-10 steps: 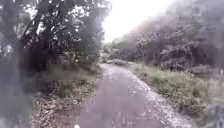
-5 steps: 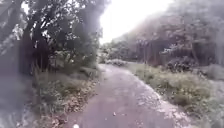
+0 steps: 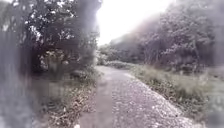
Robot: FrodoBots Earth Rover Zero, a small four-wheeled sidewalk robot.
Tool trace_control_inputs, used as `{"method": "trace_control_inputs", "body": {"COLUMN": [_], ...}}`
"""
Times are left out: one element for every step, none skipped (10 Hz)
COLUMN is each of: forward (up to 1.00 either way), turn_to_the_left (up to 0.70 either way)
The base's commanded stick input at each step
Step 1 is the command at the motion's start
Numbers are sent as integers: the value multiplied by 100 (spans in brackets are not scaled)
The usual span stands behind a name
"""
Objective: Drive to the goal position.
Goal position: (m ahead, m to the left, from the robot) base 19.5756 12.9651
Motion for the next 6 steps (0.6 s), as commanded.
{"method": "trace_control_inputs", "body": {"forward": [100, 100, 100, 100, 100, 100], "turn_to_the_left": [-13, -13, -13, -13, -8, 0]}}
